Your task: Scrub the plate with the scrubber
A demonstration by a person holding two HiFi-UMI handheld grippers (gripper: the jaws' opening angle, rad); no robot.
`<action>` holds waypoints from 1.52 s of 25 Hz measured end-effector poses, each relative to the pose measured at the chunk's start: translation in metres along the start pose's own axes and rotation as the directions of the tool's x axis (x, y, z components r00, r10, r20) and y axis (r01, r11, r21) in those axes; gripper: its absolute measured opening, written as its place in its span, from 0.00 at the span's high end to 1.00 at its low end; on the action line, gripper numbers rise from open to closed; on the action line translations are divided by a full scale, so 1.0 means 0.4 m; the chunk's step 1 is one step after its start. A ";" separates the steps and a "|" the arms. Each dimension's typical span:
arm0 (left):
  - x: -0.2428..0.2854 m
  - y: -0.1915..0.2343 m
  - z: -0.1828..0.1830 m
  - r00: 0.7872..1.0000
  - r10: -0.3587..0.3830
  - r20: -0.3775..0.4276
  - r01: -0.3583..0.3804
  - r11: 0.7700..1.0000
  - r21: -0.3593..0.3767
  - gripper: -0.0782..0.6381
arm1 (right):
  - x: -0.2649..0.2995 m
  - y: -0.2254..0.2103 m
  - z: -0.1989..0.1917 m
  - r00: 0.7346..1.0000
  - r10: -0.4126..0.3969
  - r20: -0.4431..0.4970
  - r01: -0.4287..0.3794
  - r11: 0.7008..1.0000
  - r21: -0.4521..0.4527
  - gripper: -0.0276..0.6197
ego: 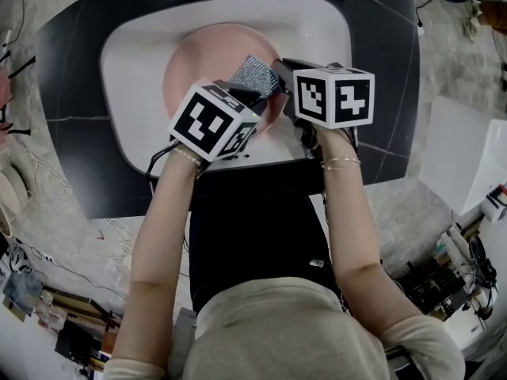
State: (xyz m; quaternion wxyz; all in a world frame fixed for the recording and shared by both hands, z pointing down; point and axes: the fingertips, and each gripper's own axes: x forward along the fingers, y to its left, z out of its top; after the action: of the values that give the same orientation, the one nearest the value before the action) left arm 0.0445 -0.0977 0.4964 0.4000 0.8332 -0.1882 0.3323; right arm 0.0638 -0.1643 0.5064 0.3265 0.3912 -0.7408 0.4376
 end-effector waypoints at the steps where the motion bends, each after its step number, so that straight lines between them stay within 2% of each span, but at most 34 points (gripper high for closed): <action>1: 0.000 0.004 0.003 1.000 -0.004 0.005 0.004 1.000 -0.002 0.81 | 0.000 0.000 0.002 1.000 0.000 0.002 0.000 1.000 -0.002 0.90; 8: -0.005 0.025 0.007 1.000 0.015 0.015 -0.015 1.000 0.002 0.81 | 0.003 -0.004 0.007 1.000 0.011 0.000 -0.011 1.000 -0.004 0.90; 12: -0.012 0.050 0.010 0.998 0.062 0.010 -0.062 0.998 0.010 0.81 | 0.002 -0.003 0.008 1.000 0.021 -0.003 -0.021 1.000 -0.001 0.90; 19: -0.018 0.080 0.019 0.998 0.057 0.022 -0.056 0.998 -0.012 0.81 | 0.005 -0.002 0.010 1.000 0.020 -0.010 -0.020 1.000 -0.015 0.90; 23: -0.024 0.106 0.023 0.994 0.104 0.030 -0.103 0.995 -0.015 0.81 | 0.004 -0.002 0.008 1.000 0.025 -0.013 -0.025 1.000 -0.017 0.90; 29: -0.032 0.172 0.027 0.983 0.179 0.048 -0.177 0.983 -0.058 0.81 | 0.008 -0.002 0.000 0.999 0.029 -0.027 -0.030 0.999 -0.021 0.89; 38: -0.086 0.253 -0.041 0.964 0.266 -0.008 -0.266 0.961 -0.077 0.81 | 0.009 -0.002 0.000 0.999 0.039 -0.031 -0.040 0.999 -0.020 0.89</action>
State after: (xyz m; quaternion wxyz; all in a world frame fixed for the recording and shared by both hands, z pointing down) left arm -0.0451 -0.1447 0.5348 0.3833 0.7848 -0.3114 0.3744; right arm 0.0628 -0.1656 0.5097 0.3330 0.3663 -0.7478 0.4424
